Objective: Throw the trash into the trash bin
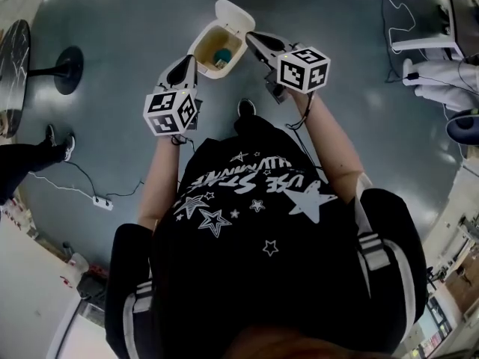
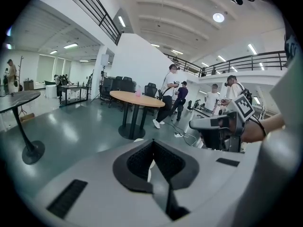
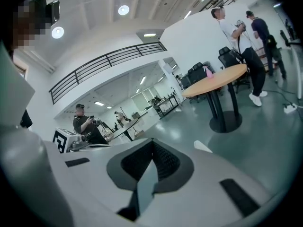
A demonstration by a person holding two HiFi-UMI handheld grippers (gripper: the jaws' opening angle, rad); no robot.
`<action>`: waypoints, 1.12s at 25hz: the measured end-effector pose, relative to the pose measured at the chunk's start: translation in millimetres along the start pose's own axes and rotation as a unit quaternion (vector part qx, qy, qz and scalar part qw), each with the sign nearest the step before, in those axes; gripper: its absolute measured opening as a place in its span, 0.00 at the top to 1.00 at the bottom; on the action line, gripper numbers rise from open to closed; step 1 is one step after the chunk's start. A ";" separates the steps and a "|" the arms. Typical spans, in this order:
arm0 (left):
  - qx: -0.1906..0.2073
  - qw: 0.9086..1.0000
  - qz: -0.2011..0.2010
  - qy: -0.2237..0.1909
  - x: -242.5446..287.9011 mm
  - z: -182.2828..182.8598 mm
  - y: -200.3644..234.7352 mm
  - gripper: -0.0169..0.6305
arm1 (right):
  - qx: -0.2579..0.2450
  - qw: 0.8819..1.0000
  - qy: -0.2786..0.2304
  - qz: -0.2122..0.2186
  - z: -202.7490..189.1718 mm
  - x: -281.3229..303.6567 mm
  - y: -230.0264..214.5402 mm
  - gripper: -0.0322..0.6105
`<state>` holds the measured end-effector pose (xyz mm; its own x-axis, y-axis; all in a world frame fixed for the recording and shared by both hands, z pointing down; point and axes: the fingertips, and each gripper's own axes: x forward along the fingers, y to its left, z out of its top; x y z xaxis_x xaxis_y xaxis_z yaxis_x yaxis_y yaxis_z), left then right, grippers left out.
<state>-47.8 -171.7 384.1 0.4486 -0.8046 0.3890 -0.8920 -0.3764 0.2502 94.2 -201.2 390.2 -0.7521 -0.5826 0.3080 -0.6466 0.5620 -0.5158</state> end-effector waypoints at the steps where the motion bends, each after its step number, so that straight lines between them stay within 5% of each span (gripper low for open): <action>1: -0.003 1.000 0.000 -0.001 -7.3 -2.0 4.5 0.96 | 0.001 1.000 0.000 -0.003 -4.0 1.2 5.2 0.94; 28: 0.017 0.996 -0.069 -0.047 -187.3 -40.1 -9.3 0.96 | -0.020 0.998 -0.046 -0.050 -105.6 -57.8 181.5 0.94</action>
<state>-121.3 0.9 344.5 0.5614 -0.7829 0.2680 -0.8243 -0.5005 0.2646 6.8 -3.6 363.2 -0.6704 -0.6867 0.2811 -0.7235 0.5209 -0.4530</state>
